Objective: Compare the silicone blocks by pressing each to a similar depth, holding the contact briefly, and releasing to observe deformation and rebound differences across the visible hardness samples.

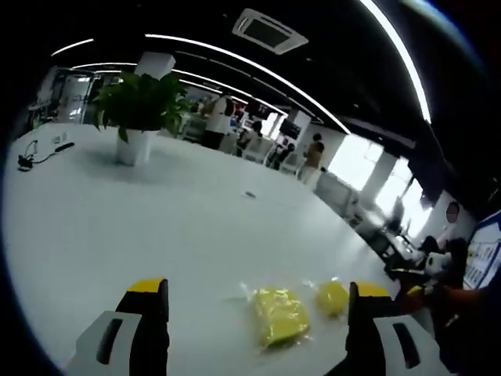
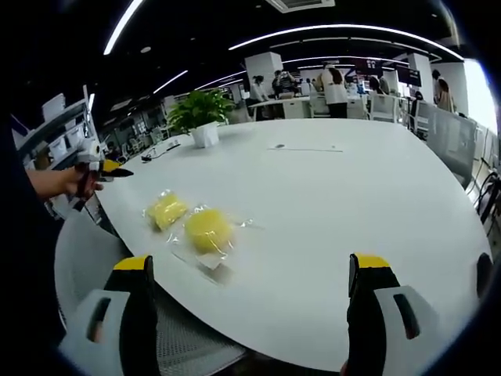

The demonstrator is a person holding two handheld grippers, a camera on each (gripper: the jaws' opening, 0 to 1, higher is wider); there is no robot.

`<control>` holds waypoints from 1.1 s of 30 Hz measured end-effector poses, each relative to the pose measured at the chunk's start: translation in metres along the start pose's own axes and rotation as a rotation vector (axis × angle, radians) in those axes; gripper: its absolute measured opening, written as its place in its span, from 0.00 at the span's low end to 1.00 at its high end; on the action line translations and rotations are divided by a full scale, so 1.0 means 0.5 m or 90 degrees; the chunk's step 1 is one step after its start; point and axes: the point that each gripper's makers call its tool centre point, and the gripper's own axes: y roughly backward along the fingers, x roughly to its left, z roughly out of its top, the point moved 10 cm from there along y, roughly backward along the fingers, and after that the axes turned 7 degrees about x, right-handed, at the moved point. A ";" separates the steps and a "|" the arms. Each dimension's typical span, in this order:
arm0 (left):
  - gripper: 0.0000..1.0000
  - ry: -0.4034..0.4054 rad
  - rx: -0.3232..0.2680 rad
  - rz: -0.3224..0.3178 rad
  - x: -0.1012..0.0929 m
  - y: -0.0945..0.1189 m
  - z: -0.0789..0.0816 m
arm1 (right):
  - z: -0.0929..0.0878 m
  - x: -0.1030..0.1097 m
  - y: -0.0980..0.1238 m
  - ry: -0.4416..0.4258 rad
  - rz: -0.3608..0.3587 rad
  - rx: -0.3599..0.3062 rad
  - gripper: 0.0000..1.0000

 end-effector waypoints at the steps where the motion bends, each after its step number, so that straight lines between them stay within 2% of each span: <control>1: 0.95 0.021 0.006 -0.001 0.001 -0.008 0.002 | 0.000 0.000 0.000 0.000 0.001 0.000 0.97; 4: 0.91 0.102 0.019 0.001 0.014 -0.034 -0.003 | -0.001 0.001 0.000 -0.001 0.001 0.000 0.97; 5: 0.91 0.133 0.034 -0.006 0.011 -0.043 -0.009 | -0.001 0.001 0.001 -0.002 0.001 0.000 0.97; 8: 0.89 0.151 0.030 -0.007 0.014 -0.064 -0.015 | -0.002 0.001 0.002 -0.004 0.002 -0.002 0.97; 13: 0.84 0.217 0.051 -0.020 0.016 -0.098 -0.036 | -0.006 0.001 0.001 -0.010 0.004 -0.002 0.97; 18: 0.78 0.240 0.061 -0.011 0.030 -0.132 -0.045 | -0.010 0.002 0.001 -0.015 0.006 -0.001 0.97; 22: 0.65 0.253 0.070 -0.011 0.037 -0.157 -0.051 | -0.014 -0.002 0.004 -0.018 0.003 0.000 0.97; 27: 0.63 0.267 0.086 -0.025 0.036 -0.182 -0.061 | -0.019 -0.009 0.006 -0.024 0.000 0.003 0.97; 33: 0.46 0.288 0.098 -0.032 0.034 -0.201 -0.071 | -0.017 -0.013 0.006 -0.028 -0.002 0.002 0.97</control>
